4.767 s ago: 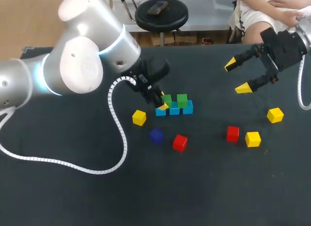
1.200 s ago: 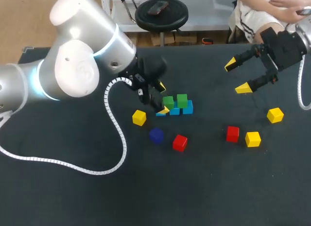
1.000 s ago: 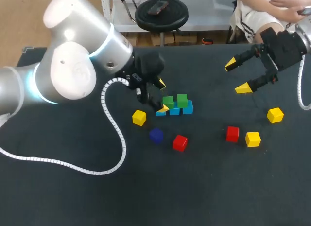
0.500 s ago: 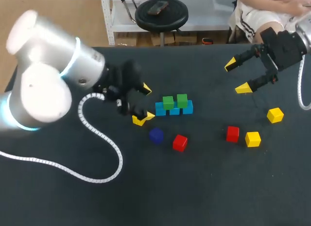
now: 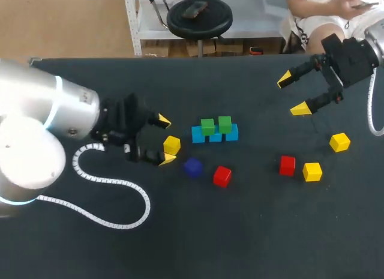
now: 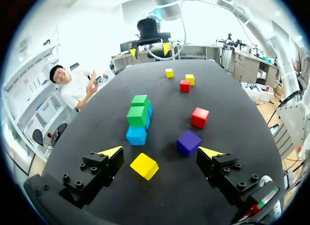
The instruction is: Place the blue cubes, place green cubes on the blue cubes, place the yellow cubes on the green cubes, then place the red cubes on the yellow cubes, and place purple cube on the red cubes.
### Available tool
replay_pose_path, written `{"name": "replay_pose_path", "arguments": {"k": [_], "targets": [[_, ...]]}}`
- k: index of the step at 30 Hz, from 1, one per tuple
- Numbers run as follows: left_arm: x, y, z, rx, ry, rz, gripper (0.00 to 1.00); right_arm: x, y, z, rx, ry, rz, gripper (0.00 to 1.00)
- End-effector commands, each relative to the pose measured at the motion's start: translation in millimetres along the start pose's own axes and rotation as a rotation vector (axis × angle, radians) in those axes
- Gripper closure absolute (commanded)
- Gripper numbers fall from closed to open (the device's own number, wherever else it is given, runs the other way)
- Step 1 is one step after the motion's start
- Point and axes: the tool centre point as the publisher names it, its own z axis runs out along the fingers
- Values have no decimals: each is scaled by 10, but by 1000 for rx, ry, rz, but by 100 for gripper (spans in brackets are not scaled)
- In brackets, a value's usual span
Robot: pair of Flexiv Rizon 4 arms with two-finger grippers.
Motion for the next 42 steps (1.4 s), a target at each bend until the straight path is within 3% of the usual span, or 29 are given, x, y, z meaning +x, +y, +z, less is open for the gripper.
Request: {"name": "replay_pose_path", "arguments": {"k": [1, 9, 21, 30, 42], "targets": [[-63, 27, -209, 4, -187, 17, 0, 0, 4, 2, 1, 0, -1, 0], [-144, 233, -305, 115, -135, 34, 0, 0, 4, 2, 1, 0, -1, 0], [-194, 439, -367, 131, -105, 22, 0, 0, 4, 2, 1, 0, -1, 0], [-362, 382, -373, 131, -34, 53, 0, 0, 4, 2, 1, 0, -1, 0], [-293, 370, -441, 158, 24, -30, 0, 0, 4, 2, 1, 0, -1, 0]]}}
